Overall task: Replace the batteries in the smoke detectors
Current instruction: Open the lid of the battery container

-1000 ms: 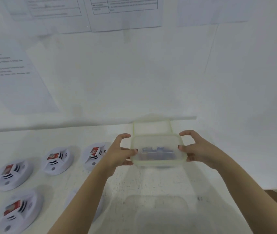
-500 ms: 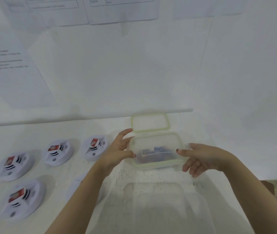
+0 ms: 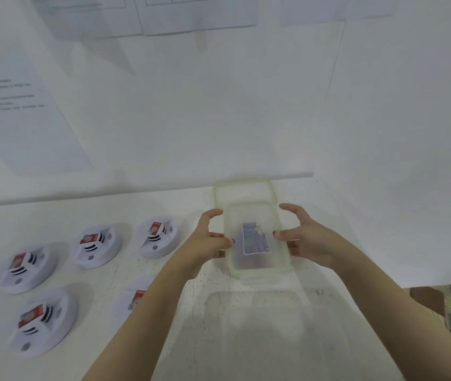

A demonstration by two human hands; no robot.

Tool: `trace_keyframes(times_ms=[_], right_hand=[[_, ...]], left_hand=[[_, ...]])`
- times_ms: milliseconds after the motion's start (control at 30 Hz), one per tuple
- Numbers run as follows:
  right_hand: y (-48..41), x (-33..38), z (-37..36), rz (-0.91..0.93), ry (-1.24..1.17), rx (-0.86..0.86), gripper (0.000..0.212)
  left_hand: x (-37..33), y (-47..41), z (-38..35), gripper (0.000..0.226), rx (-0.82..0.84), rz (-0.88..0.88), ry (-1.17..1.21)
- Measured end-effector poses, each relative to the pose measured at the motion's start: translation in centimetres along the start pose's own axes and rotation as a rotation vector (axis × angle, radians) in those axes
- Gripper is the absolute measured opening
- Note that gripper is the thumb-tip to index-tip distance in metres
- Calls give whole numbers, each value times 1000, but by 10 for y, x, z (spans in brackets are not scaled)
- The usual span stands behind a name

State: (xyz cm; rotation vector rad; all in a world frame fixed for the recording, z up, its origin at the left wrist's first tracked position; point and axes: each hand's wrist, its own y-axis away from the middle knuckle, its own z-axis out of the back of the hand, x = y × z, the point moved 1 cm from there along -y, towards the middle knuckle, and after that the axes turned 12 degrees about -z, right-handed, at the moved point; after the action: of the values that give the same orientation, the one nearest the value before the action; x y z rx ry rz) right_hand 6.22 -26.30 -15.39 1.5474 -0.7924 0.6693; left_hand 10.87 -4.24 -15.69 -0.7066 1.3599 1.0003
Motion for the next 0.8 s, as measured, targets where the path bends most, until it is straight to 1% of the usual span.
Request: trace_keyframes(times_ms=[100,167,233,300,333,400,467,500,533,600,633,700,800], right_hand=[[-4,-1,0,-45,-113,77,53],[-7,-2,1,-28,-144,55,48],[-11,0,5,48,-91,-39,46],[-8,3,6,89,39,-101,46],[-5,3,6,74,100,-97,49],[2,0,4,16,221,-48,59],[3,-2,5,9,306,-60,64],[3,0,7,21,334,-85,66],[3,3,9,30,357,-97,70],[1,12,14,36,420,-74,76],[0,18,16,42,474,-60,72],[1,32,17,66,573,-45,58],[-4,45,17,147,649,-109,48]], left_hand=[[4,-3,0,60,45,46,248],[10,-7,0,64,29,39,316],[11,-8,1,66,-32,-12,248],[7,-8,-1,66,-52,-55,148],[6,-8,-1,71,-52,-64,111],[2,-8,0,88,-33,-99,57],[1,-10,3,101,-2,-157,83],[-1,-12,4,100,0,-178,123],[-4,-13,4,95,-16,-183,165],[-9,-16,6,73,-81,-183,152],[-10,-17,8,61,-114,-181,85],[-10,-16,14,44,-101,-158,-57],[-8,-5,19,40,4,-111,-149]])
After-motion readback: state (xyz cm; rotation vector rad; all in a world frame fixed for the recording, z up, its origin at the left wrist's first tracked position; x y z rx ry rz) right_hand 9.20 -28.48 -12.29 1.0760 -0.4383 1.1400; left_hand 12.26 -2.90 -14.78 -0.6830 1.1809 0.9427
